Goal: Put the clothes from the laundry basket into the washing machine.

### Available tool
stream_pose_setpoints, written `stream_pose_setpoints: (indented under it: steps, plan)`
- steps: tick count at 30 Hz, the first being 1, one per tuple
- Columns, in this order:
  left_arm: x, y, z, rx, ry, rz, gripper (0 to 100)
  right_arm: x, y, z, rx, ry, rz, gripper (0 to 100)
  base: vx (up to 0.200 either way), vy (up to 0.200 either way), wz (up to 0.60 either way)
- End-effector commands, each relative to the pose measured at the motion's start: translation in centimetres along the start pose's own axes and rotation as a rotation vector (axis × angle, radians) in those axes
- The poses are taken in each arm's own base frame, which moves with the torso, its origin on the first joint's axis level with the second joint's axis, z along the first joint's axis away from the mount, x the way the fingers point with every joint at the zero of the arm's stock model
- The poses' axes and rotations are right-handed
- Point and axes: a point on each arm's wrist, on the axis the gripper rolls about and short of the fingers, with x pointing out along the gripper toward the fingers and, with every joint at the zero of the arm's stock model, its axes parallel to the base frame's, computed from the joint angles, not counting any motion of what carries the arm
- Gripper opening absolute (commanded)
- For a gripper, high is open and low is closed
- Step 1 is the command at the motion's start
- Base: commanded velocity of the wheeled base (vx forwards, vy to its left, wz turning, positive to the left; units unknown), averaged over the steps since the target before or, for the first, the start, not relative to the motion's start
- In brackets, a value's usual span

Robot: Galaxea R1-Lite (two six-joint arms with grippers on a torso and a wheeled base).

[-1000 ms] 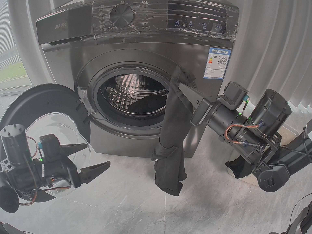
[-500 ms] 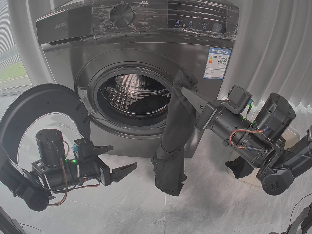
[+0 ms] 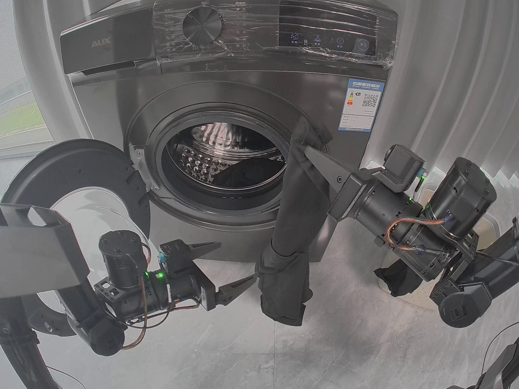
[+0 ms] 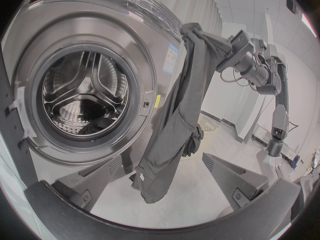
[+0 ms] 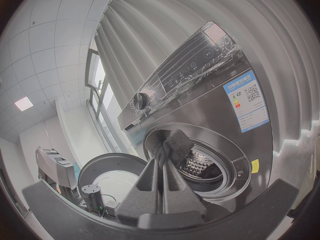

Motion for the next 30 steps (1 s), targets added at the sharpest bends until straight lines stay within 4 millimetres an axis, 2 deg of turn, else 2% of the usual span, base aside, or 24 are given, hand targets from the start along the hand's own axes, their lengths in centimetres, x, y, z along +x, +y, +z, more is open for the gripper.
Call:
stream_pose_setpoints:
  steps: [1,9,30]
  plan:
    - [1.3,0.1,-2.3,-0.019,0.059,-0.017,100,-0.2,0.0,-0.1,0.000,0.005,0.000,0,0.000,0.000,0.00]
    - [2.7,0.6,-3.2,-0.016,0.059,-0.018,100,0.0,0.0,-0.1,0.000,0.003,0.002,0,0.000,0.000,0.00]
    - [8.3,2.5,-6.3,-0.005,0.029,-0.021,100,-0.2,0.2,-0.3,0.002,0.011,0.002,0,0.000,0.000,0.00]
